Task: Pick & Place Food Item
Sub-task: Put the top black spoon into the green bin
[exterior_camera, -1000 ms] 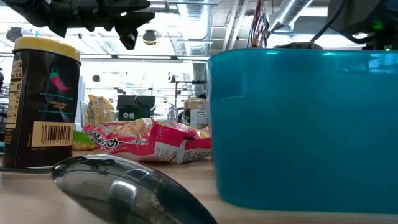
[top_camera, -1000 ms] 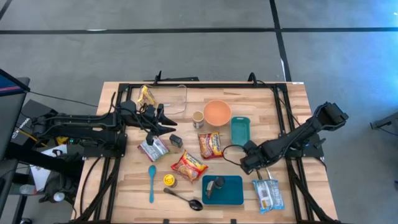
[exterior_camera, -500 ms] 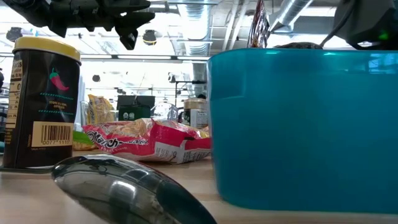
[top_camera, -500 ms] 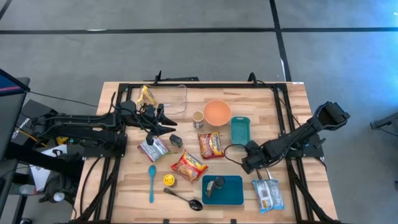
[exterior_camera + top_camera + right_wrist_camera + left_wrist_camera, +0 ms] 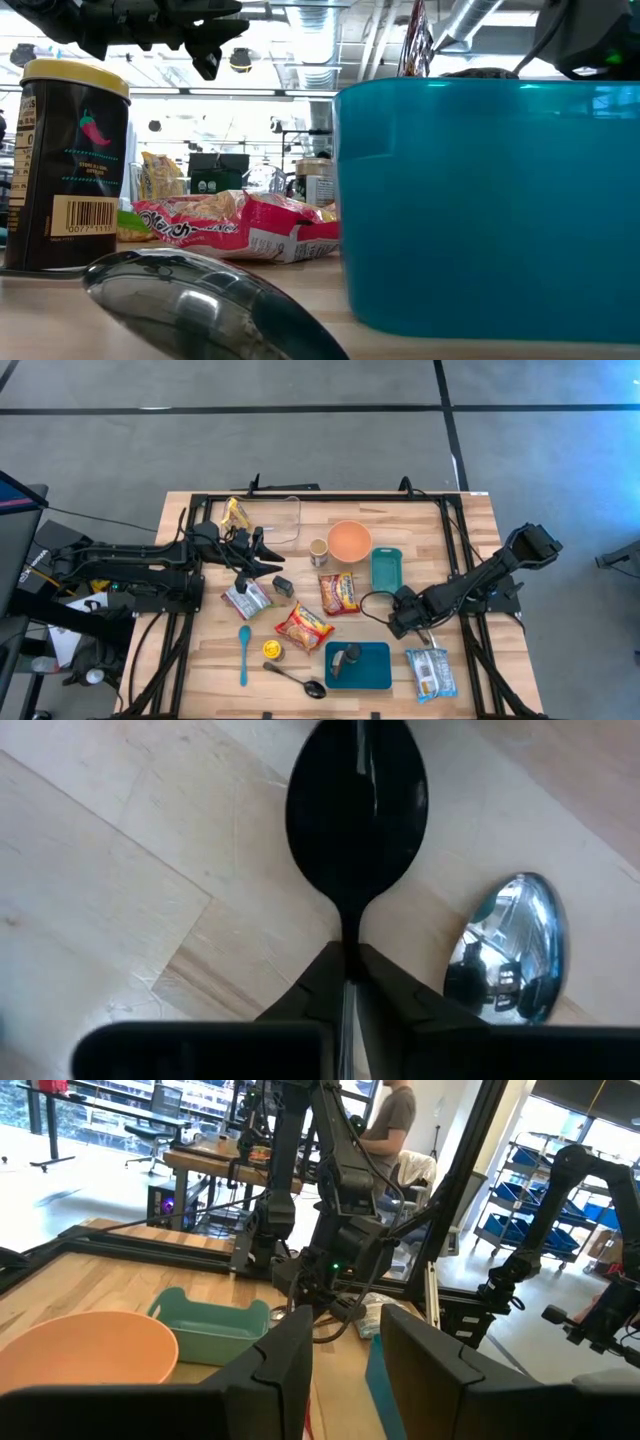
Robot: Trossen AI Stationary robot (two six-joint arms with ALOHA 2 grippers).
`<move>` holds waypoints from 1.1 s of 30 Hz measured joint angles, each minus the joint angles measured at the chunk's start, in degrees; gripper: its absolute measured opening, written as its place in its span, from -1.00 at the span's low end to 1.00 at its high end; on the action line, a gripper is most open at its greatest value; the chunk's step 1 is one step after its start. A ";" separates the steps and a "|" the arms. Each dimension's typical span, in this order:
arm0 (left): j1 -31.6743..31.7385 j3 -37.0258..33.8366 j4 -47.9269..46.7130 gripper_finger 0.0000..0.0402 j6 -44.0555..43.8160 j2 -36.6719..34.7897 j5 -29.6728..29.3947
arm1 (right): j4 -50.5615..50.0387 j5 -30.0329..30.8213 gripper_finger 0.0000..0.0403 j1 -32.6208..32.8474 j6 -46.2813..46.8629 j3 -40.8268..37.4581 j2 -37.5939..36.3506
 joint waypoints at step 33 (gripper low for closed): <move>0.00 0.00 -0.01 -0.42 -0.01 -0.01 -0.01 | -13.41 3.91 -0.98 4.20 -5.20 14.51 0.15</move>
